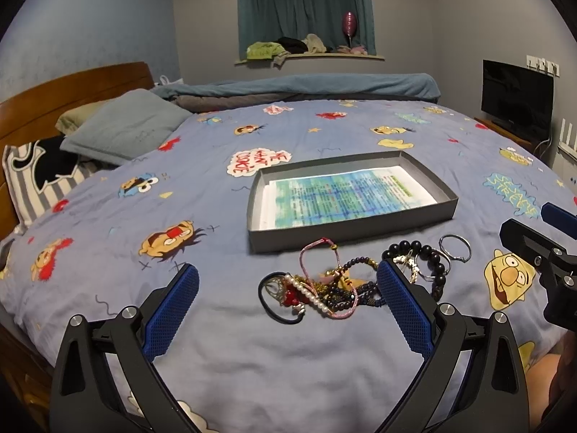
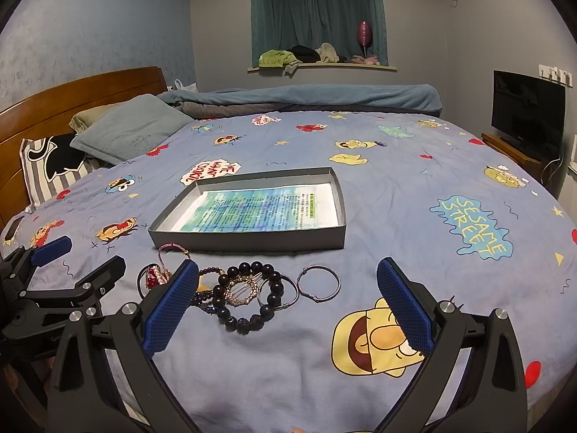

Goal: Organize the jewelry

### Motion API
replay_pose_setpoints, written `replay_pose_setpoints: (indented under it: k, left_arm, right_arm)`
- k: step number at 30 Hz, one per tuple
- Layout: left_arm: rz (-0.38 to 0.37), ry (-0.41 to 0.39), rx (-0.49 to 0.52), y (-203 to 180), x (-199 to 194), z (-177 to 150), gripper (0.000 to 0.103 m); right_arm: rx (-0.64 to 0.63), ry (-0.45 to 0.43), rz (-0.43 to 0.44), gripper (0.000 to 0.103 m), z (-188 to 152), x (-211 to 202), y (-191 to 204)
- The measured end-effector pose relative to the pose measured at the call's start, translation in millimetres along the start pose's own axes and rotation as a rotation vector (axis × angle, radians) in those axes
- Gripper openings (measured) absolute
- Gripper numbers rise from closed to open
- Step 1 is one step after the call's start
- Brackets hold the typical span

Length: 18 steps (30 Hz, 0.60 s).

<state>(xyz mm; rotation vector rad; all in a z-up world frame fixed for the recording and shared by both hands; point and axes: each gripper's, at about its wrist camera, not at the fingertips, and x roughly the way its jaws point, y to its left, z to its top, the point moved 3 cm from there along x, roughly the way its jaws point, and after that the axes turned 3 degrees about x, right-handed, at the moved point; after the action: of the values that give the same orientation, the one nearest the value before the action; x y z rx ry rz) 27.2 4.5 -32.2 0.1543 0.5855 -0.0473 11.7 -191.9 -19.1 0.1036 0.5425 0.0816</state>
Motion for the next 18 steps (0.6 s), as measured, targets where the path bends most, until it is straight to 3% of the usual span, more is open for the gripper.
replay_pose_setpoints:
  k: [18]
  left_arm:
    - [-0.002, 0.006, 0.000, -0.8, 2.2, -1.8, 0.098]
  right_arm:
    - [-0.003, 0.005, -0.002, 0.098, -1.3, 0.8, 0.8]
